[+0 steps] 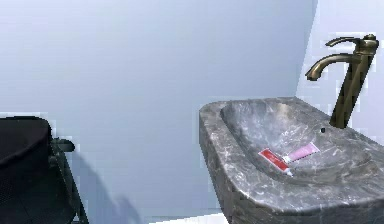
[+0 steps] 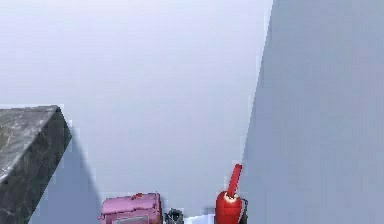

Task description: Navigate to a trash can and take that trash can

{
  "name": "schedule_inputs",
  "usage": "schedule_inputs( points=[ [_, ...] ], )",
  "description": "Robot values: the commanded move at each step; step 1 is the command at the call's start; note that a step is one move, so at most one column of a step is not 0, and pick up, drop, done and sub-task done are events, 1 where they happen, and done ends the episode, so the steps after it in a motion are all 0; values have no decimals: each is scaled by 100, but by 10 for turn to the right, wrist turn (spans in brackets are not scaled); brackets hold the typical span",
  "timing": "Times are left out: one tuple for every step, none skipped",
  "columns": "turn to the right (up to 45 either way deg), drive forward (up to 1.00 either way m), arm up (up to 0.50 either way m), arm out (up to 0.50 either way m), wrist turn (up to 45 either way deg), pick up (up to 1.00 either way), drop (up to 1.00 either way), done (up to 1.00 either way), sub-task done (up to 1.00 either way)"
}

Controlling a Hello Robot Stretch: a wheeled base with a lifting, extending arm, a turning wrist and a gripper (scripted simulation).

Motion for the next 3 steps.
schedule_inputs(
  points=[
    [0, 0, 0, 0, 300, 0, 0, 0, 0],
    [0, 0, -30, 0, 0, 0, 0, 0, 0],
    [0, 0, 0, 0, 0, 100, 0, 0, 0]
  ],
)
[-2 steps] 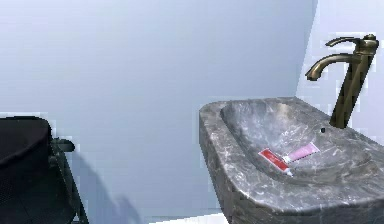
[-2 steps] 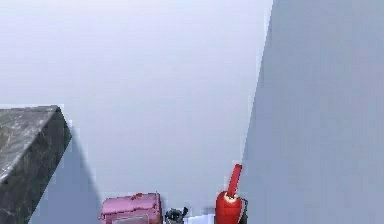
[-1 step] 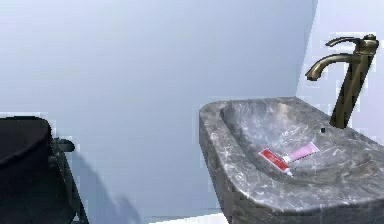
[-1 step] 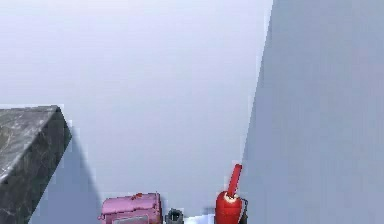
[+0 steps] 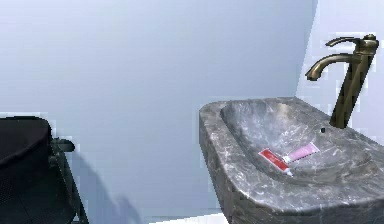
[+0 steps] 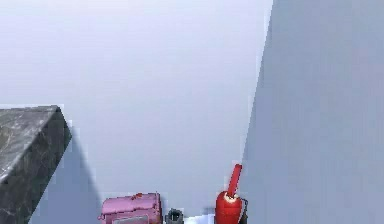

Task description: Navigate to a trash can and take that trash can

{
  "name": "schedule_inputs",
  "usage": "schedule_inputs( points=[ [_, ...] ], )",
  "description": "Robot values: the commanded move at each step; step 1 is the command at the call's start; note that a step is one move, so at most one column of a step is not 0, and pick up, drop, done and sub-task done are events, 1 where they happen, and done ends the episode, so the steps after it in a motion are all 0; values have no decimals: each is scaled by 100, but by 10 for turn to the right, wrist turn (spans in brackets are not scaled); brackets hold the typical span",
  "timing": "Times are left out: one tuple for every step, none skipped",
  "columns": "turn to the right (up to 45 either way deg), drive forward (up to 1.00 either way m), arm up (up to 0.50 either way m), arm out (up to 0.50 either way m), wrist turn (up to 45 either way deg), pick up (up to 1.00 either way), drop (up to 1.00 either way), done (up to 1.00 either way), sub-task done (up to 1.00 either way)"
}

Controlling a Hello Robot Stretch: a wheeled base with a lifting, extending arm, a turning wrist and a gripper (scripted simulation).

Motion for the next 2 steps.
schedule_inputs(
  points=[
    [0, 0, 10, 0, 0, 0, 0, 0, 0],
    [0, 0, 0, 0, 0, 0, 0, 100, 0]
  ],
)
